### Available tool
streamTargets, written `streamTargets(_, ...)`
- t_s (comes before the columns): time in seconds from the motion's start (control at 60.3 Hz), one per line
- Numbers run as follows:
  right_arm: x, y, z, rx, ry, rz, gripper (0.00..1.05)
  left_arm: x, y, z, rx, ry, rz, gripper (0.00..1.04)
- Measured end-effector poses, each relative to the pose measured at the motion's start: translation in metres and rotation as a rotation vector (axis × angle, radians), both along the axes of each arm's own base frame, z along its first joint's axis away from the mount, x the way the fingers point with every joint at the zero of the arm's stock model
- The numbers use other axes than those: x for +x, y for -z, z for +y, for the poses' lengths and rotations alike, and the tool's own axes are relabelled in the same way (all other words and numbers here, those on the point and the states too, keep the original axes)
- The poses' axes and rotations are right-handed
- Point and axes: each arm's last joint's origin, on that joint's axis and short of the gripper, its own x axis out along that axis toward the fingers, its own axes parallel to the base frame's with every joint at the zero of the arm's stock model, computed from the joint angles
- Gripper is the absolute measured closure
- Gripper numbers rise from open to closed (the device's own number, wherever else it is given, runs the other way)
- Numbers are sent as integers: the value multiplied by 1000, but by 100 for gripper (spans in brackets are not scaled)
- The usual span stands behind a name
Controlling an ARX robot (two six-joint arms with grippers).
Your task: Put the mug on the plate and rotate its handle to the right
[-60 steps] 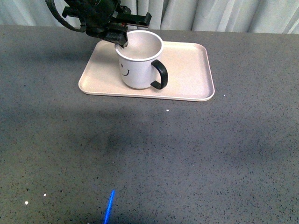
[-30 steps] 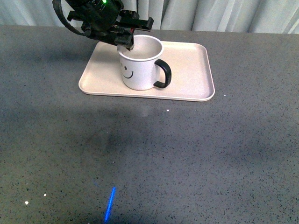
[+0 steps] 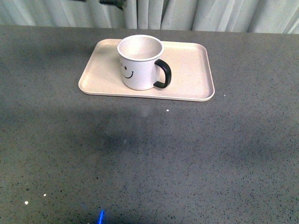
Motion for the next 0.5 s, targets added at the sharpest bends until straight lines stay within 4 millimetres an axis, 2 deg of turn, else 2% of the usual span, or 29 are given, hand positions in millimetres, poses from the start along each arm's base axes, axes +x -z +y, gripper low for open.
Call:
streamTargets(0.133,0,0,0,0,0,0,9,-41,-16,20,-27,-20,-76,9)
streamTargets(0.166,0,0,0,0,0,0,9,-59,-19,26,-46,-25,-100,9)
streamTargets(0.249,0,0,0,0,0,0,9,-101,-17,45,-28,-372,-447,29)
streamTargets(0.265,0,0,0,0,0,0,9,-116,-16,53,-39,-432,-511,34)
streamTargets(0.381,0,0,0,0,1,0,9,-162,-9,76,-81,-514,-618,54)
streamTargets(0.497,0,0,0,0,0,0,9,-185,7,85,-77,-509,-600,73)
